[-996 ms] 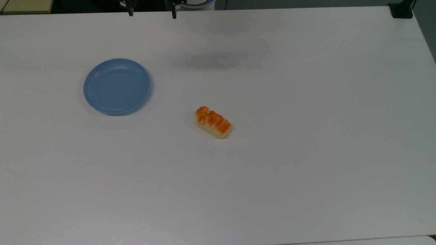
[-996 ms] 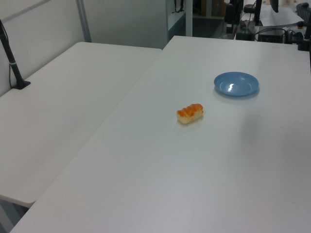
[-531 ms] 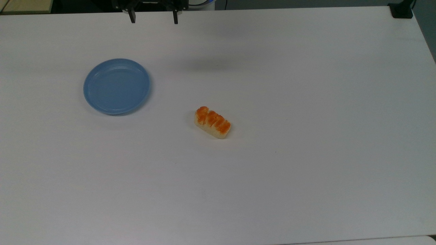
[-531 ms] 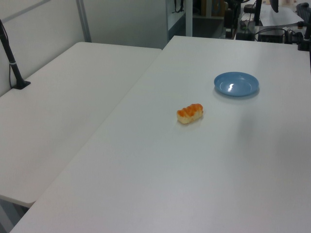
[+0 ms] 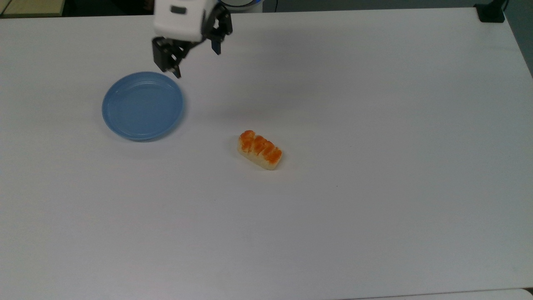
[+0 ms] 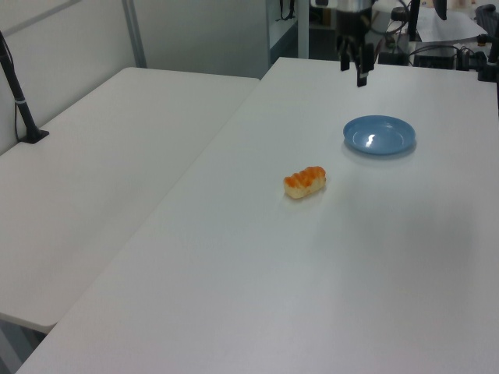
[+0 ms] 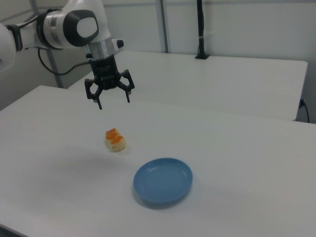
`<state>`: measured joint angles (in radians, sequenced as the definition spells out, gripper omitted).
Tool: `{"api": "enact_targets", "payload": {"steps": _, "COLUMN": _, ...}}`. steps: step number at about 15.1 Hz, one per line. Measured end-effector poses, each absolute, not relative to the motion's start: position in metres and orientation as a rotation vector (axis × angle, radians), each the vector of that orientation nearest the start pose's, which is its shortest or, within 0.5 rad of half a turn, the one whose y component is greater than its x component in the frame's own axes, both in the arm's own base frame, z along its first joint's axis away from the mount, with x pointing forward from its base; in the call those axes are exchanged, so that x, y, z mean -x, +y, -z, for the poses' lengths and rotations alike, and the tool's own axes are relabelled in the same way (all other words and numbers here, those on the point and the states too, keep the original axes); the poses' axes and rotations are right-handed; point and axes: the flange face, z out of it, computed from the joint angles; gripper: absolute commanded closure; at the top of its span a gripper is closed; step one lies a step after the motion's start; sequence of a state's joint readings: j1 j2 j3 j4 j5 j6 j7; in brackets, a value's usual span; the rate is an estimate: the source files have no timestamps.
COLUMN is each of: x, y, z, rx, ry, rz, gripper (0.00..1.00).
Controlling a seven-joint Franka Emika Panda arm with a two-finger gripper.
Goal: Put the bread on a plate
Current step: 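Move the open gripper down over the orange-topped bread roll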
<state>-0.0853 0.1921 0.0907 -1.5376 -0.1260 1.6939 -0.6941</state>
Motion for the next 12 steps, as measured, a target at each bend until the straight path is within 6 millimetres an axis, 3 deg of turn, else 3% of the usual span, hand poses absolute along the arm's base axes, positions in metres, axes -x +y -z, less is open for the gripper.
{"api": "enact_targets", "payload": {"steps": 4, "x": -0.629, "y": 0.042, "z": -0.503, "rx": 2.971, "ry": -1.332, "rz": -0.18, "gripper": 0.0}}
{"api": "enact_targets", "payload": {"steps": 6, "x": -0.637, "y": 0.056, "z": -0.479, "rx": 2.936, "ry": -1.369, "rz": -0.19, "gripper": 0.0}}
{"api": "enact_targets", "payload": {"steps": 9, "x": -0.658, "y": 0.081, "z": -0.423, "rx": 2.886, "ry": -1.433, "rz": -0.138, "gripper": 0.0}}
{"api": "enact_targets", "payload": {"steps": 12, "x": -0.668, "y": 0.1, "z": -0.385, "rx": 2.855, "ry": -1.484, "rz": -0.135, "gripper": 0.0}}
